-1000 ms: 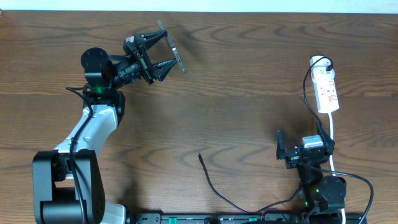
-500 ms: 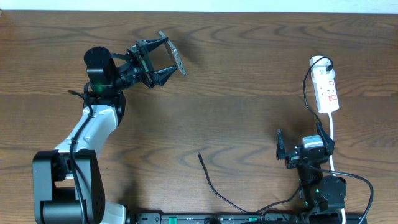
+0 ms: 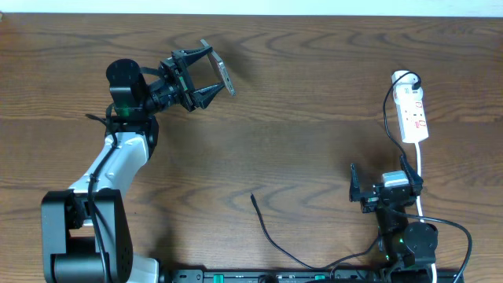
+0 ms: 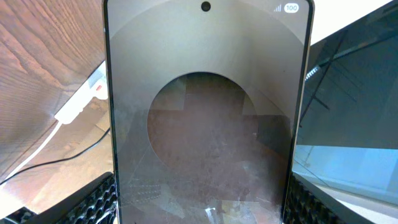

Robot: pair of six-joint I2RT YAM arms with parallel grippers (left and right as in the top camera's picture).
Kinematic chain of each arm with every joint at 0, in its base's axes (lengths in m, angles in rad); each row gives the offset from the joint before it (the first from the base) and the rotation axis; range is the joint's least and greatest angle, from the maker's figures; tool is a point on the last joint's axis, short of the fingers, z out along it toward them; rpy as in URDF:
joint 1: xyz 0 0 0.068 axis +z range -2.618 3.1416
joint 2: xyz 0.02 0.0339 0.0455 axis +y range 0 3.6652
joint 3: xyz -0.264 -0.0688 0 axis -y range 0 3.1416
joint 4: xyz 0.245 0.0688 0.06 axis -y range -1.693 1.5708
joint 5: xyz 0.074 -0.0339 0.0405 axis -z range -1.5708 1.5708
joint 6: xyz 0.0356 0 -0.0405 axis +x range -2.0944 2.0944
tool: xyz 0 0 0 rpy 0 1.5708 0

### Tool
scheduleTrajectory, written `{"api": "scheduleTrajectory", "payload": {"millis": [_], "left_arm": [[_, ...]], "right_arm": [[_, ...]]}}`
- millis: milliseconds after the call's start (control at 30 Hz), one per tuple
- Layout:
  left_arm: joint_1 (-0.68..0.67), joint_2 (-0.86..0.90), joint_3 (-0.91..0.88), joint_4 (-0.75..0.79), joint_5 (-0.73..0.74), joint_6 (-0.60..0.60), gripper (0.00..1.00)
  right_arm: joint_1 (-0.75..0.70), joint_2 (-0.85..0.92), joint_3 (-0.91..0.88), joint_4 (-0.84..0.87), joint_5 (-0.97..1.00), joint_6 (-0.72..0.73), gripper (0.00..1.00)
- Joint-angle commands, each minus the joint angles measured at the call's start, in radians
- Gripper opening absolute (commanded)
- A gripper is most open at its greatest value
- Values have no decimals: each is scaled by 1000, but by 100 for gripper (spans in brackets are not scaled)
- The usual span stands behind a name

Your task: Plug charger to phone and switch on socket

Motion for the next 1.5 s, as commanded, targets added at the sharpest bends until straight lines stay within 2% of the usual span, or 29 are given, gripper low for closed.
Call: {"api": "scheduleTrajectory", "payload": {"millis": [0, 1033, 1467], "left_arm": [[5, -18, 29, 12, 10, -35, 7], [5, -18, 29, 12, 55, -34, 7], [5, -18, 29, 12, 164, 71, 7]], "right_arm": [[-5, -6, -1, -4, -6, 8, 99], [-5, -6, -1, -4, -6, 8, 99], [-5, -6, -1, -4, -6, 8, 99]]}}
